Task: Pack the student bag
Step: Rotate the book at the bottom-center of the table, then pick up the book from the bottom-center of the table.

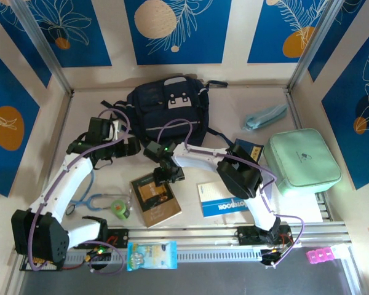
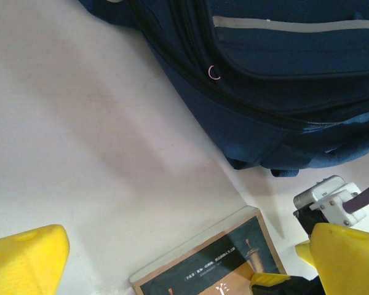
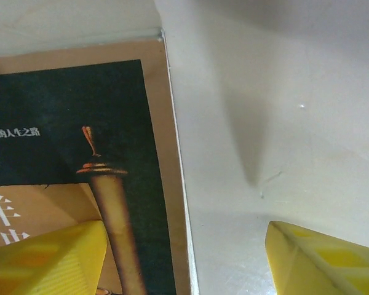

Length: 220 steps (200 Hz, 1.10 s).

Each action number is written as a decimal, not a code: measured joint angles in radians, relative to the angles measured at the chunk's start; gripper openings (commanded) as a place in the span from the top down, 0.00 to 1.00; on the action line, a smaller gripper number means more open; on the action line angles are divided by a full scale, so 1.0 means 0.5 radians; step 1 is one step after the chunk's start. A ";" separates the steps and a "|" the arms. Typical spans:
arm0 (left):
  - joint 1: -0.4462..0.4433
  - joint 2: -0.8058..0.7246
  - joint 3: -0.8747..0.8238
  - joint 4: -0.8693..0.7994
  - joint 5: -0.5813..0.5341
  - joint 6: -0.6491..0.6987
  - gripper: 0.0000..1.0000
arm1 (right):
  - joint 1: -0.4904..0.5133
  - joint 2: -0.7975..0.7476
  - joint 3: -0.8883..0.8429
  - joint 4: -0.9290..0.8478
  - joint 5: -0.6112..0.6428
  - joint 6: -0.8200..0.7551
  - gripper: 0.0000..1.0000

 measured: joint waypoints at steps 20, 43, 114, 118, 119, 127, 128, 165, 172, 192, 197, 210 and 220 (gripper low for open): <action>0.000 0.002 0.000 0.001 0.017 0.008 0.00 | -0.011 -0.006 -0.001 -0.068 0.036 0.089 0.34; 0.000 0.019 0.000 0.003 0.052 0.016 0.00 | -0.061 -0.120 -0.159 -0.072 0.067 0.211 0.36; -0.012 0.129 -0.069 0.054 0.376 -0.095 0.00 | -0.262 -0.426 -0.503 0.022 0.091 0.296 0.38; -0.015 0.129 -0.079 0.054 0.388 -0.110 0.00 | -0.262 -0.443 -0.513 0.037 0.077 0.296 0.38; -0.017 0.129 -0.083 0.053 0.394 -0.115 0.01 | -0.262 -0.446 -0.514 0.041 0.075 0.295 0.38; -0.030 0.129 -0.109 0.052 0.414 -0.144 0.01 | -0.261 -0.489 -0.538 0.072 0.041 0.295 0.38; -0.031 0.129 -0.111 0.052 0.416 -0.146 0.01 | -0.261 -0.494 -0.541 0.075 0.039 0.295 0.38; -0.150 0.091 -0.236 0.008 0.469 -0.302 0.08 | -0.261 -0.625 -0.635 0.211 -0.223 0.260 0.38; -0.184 0.091 -0.244 0.002 0.474 -0.331 0.09 | -0.259 -0.617 -0.636 0.227 -0.262 0.256 0.38; -0.276 0.096 -0.266 -0.008 0.472 -0.411 0.17 | -0.252 -0.575 -0.638 0.259 -0.335 0.258 0.40; -0.293 0.105 -0.269 -0.008 0.472 -0.438 0.19 | -0.250 -0.562 -0.639 0.266 -0.346 0.256 0.41; -0.326 0.140 -0.271 -0.006 0.465 -0.481 0.22 | -0.249 -0.525 -0.639 0.288 -0.372 0.259 0.44; -0.346 0.173 -0.277 -0.005 0.452 -0.495 0.23 | -0.249 -0.500 -0.639 0.304 -0.381 0.258 0.44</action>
